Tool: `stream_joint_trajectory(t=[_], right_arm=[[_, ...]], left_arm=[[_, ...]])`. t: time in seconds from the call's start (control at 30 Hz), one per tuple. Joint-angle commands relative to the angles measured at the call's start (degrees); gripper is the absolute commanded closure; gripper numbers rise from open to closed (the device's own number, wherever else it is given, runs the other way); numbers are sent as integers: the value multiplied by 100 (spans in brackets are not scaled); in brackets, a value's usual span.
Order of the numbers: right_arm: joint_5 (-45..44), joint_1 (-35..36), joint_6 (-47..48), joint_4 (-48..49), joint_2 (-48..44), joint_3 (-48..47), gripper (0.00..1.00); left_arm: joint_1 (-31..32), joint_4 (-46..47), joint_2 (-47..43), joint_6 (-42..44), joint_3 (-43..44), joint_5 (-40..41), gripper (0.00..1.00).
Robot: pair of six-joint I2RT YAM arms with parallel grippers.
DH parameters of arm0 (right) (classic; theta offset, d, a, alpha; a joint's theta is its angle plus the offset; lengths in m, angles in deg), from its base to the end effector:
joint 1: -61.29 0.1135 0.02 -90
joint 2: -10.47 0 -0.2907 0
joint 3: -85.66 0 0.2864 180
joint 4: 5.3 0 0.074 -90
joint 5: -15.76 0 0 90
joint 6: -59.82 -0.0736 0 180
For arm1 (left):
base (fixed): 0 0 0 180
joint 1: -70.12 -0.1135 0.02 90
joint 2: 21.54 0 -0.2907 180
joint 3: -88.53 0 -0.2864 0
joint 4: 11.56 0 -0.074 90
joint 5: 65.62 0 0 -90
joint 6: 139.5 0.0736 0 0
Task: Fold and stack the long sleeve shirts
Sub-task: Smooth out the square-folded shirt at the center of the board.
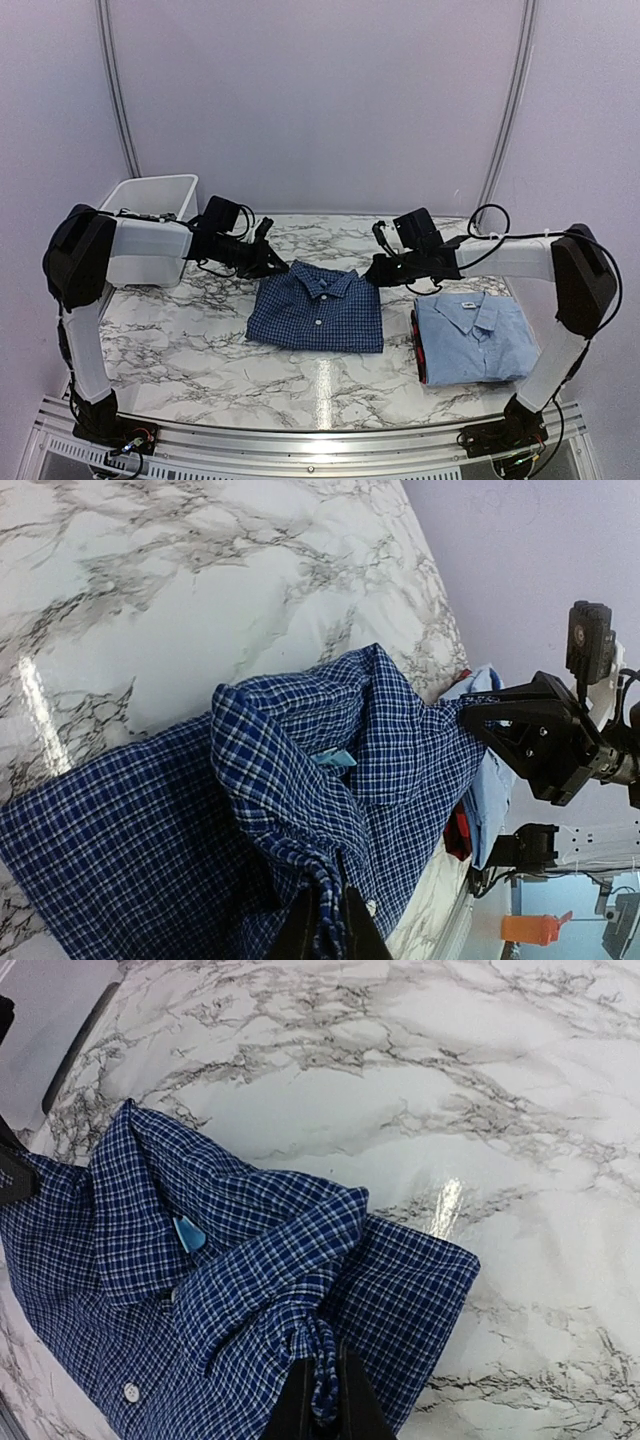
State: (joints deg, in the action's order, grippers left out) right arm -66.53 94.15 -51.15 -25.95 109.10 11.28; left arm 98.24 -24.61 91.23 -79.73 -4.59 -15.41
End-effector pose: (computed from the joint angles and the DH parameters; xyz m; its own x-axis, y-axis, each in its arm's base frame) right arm 0.3549 0.2410 0.1796 -0.7747 -0.0782 -0.6275 -0.3644 0.8662 0.3419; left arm 0.4115 -0.2733 0.1744 -0.8823 0.0329 -0.4695 0.4131 0.5320 -0.7391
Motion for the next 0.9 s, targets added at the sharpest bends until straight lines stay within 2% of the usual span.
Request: stream_joint_trajectory(t=[0.0,0.1,0.13,0.17,0.23,0.47,0.6,0.77,0.87], right_arm=[[-333,-39,-80,-68,-107,73,96],[-350,-62,-127,1,170,45,97],[-470,-86,-200,-96,502,-119,97],[-547,-92,-200,-136,568,-153,96],[-719,-113,-200,-174,619,-161,92],[-1057,-219,5,-303,715,-263,81],[-1088,-219,97,-413,690,-420,67],[-1403,-178,272,-717,422,-723,55],[-1437,-88,371,-900,419,-987,52]], left_arm=[[-85,737,191,-174,82,-432,90],[-175,460,721,-215,364,-80,89],[-216,-28,1223,-70,697,291,85],[-233,-146,1362,-52,839,314,84],[-272,-286,1556,-67,930,451,84],[-333,-295,1052,-26,513,1025,83],[-333,-292,641,115,300,1282,80],[-333,-294,288,190,136,1569,60],[-333,-292,20,158,3,1821,48]])
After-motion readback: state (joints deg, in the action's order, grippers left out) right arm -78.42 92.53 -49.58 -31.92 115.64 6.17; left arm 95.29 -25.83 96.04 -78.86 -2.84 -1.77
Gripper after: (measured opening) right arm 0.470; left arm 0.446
